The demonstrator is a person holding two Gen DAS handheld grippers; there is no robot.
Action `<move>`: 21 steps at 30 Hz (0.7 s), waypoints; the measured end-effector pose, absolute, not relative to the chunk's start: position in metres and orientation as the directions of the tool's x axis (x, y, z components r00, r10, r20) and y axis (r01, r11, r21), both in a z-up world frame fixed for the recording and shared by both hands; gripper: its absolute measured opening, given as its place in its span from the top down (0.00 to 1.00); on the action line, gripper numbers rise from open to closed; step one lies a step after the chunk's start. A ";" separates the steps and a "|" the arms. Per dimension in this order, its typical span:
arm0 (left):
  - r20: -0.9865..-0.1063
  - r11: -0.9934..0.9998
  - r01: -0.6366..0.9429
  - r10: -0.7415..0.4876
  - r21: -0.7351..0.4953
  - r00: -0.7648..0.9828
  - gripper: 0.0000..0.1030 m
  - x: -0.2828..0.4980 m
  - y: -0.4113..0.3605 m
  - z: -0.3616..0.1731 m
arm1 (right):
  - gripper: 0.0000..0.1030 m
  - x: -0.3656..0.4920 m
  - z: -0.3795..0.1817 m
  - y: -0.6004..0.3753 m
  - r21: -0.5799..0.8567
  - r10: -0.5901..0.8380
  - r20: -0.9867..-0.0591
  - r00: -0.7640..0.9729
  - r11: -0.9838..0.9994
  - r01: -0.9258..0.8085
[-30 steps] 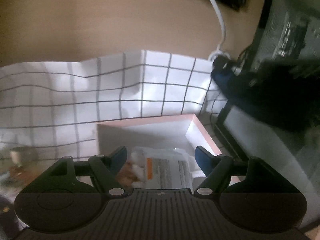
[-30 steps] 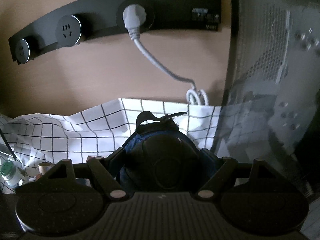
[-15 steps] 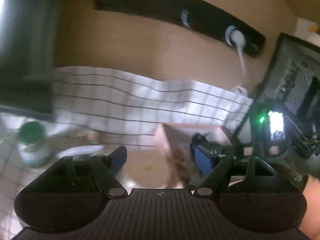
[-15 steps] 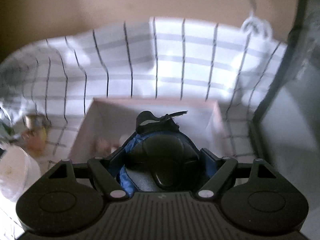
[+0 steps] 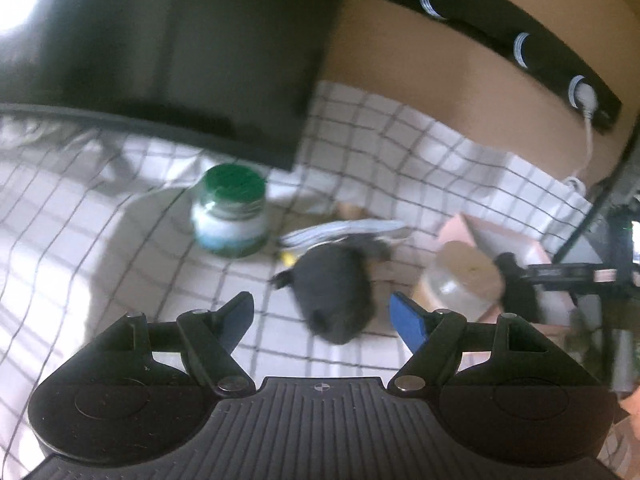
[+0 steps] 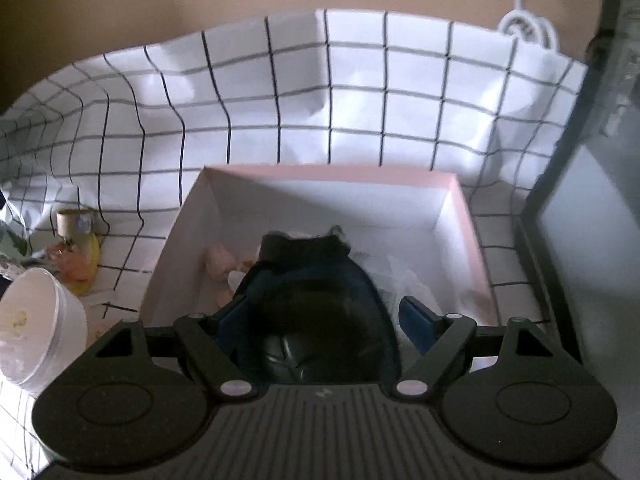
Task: Organize soft objects
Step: 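Grasp the second black plush toy beside the green-lidded jar with the left tool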
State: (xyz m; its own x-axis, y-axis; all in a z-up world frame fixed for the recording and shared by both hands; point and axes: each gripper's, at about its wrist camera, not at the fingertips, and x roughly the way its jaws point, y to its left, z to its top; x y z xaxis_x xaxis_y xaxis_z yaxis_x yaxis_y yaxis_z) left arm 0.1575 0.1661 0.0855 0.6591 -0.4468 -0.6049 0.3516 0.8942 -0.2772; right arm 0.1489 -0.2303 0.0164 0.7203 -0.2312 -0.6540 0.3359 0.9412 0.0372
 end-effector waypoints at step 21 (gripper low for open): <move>-0.618 0.847 0.329 -0.531 -0.418 0.579 0.23 0.198 0.183 0.058 | 0.20 0.090 0.094 -0.148 -0.112 -0.209 -0.506 0.837 0.978 0.177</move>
